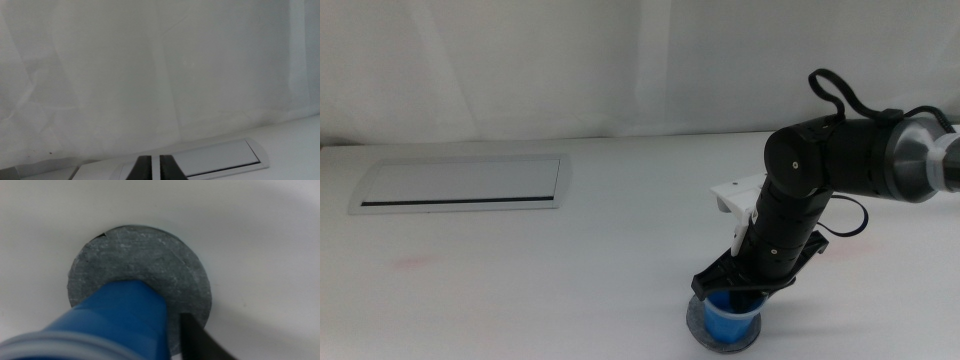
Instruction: Place an empty cup on a cup mat.
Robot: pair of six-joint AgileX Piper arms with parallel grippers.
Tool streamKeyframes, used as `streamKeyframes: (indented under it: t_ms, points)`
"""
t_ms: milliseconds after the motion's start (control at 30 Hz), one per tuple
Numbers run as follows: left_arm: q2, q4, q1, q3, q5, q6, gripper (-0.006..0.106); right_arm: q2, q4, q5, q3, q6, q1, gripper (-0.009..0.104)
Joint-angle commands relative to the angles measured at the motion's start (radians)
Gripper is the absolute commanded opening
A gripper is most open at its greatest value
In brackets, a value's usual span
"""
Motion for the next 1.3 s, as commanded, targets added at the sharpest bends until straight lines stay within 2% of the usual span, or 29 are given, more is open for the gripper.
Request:
streamKeyframes:
  t_ms: [0,67,167,267,533,767,1267]
  points:
    - [-0.037,-0.003,0.002,0.039,-0.014,-0.005,-0.003,0.012,-0.006,-0.007,0.004,-0.005,0.004,0.029]
    - [-0.037,-0.003,0.002,0.039,-0.014,-0.005,-0.003,0.012,-0.006,-0.005,0.004,-0.005,0.004,0.052]
    - [-0.037,-0.003,0.002,0.039,-0.014,-0.005,-0.003,0.012,-0.006,-0.003,0.004,-0.005,0.004,0.079]
    - [-0.037,-0.003,0.002,0.039,-0.014,-0.005,-0.003,0.012,-0.006,-0.009,0.002,-0.005,0.004,0.092]
    - [-0.037,-0.003,0.002,0.039,-0.014,-0.005,-0.003,0.012,-0.011,-0.028,0.002,-0.005,0.004,0.093]
    - [-0.037,-0.003,0.002,0.039,-0.014,-0.005,-0.003,-0.028,-0.064,-0.030,0.002,-0.002,0.004,0.093]
    - [-0.037,-0.003,0.002,0.039,-0.014,-0.005,-0.003,-0.242,-0.109,-0.026,-0.006,0.027,0.004,0.093]
